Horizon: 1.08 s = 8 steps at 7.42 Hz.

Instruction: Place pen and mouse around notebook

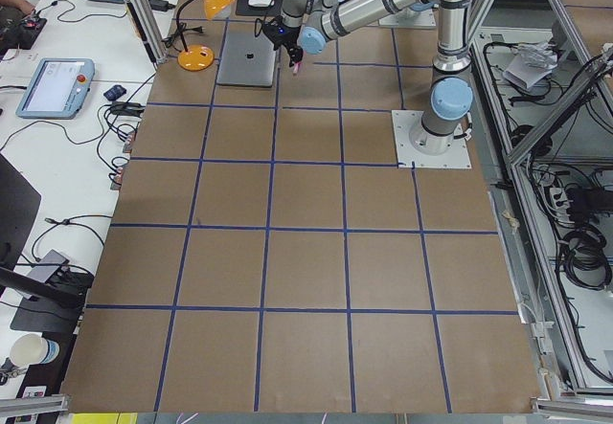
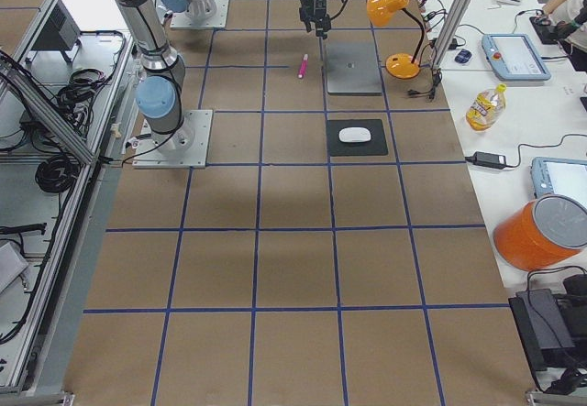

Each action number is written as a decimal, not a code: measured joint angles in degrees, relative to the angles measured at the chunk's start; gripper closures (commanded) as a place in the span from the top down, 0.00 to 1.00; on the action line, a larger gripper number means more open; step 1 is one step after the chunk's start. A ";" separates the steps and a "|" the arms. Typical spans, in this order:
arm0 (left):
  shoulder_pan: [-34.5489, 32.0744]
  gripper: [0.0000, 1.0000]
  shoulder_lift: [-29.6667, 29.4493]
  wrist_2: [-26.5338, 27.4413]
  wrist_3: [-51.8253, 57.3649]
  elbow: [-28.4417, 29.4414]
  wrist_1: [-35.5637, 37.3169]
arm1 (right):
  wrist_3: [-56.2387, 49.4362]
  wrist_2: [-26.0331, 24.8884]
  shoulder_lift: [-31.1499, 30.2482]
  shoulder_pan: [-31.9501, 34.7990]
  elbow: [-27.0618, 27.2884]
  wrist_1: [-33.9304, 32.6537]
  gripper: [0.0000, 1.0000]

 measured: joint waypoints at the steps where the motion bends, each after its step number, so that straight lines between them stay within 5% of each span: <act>1: 2.89 1.00 2.41 0.19 7.53 0.90 -4.83 | 0.00 0.01 0.01 0.00 0.00 -0.02 1.00; 6: 13.50 1.00 16.15 1.23 34.57 10.80 -35.73 | 0.00 0.13 0.03 0.00 0.00 -0.04 1.00; 8: 14.35 1.00 20.07 2.85 40.19 11.81 -41.47 | 0.00 0.19 0.03 0.00 0.00 -0.03 1.00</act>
